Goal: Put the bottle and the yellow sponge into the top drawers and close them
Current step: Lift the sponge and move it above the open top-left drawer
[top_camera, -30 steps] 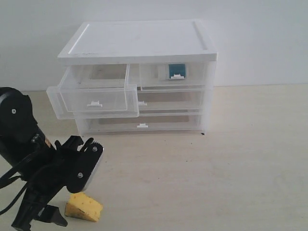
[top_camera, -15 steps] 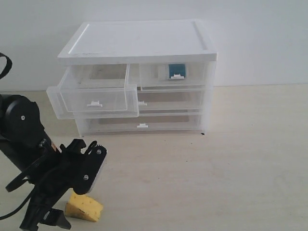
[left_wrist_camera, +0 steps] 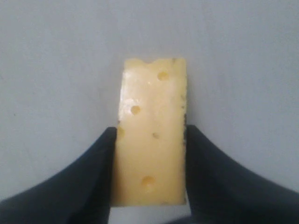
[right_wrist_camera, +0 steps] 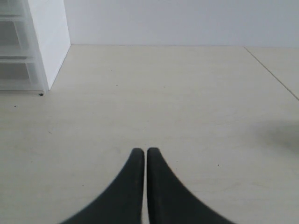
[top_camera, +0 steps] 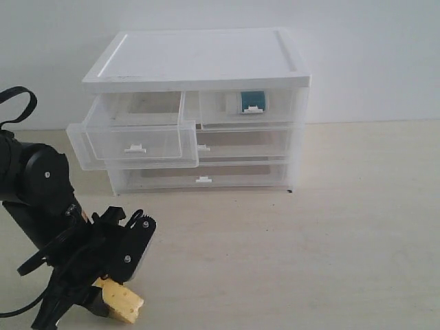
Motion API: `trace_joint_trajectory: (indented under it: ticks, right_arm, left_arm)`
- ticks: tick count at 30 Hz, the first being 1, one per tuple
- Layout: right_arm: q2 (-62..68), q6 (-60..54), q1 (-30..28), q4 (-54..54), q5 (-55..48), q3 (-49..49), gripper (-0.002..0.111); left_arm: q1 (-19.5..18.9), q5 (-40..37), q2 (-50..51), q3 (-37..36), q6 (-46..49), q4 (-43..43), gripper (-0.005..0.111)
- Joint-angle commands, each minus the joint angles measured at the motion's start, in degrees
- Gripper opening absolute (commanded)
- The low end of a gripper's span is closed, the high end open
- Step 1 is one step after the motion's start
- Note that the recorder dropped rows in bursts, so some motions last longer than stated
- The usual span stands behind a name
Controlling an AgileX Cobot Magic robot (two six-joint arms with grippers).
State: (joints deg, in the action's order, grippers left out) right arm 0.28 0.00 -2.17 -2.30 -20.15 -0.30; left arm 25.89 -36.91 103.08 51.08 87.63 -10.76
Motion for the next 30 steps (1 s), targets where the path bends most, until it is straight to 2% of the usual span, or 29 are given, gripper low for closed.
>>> trace_joint_trajectory:
  ticks: [1, 6, 14, 25, 30]
  right_arm:
    - [-0.28, 0.00, -0.13, 0.08, 0.61, 0.30, 0.000]
    - [-0.28, 0.00, -0.13, 0.08, 0.61, 0.30, 0.000]
    - [-0.28, 0.00, -0.13, 0.08, 0.61, 0.30, 0.000]
    - [-0.28, 0.00, -0.13, 0.08, 0.61, 0.30, 0.000]
    - [-0.28, 0.00, -0.13, 0.08, 0.61, 0.30, 0.000]
  left_arm:
    - [-0.03, -5.82, -2.62, 1.68, -4.01, -0.23, 0.004]
    - [-0.03, -8.54, -7.32, 1.68, -11.62, -1.32, 0.004]
    - [-0.03, -17.16, -14.95, 4.87, -11.13, -13.11, 0.004]
    - [-0.03, -26.35, -21.37, 13.88, -10.22, -14.32, 0.004]
    - [-0.03, -28.37, -21.60, 19.71, -12.94, -10.28, 0.004]
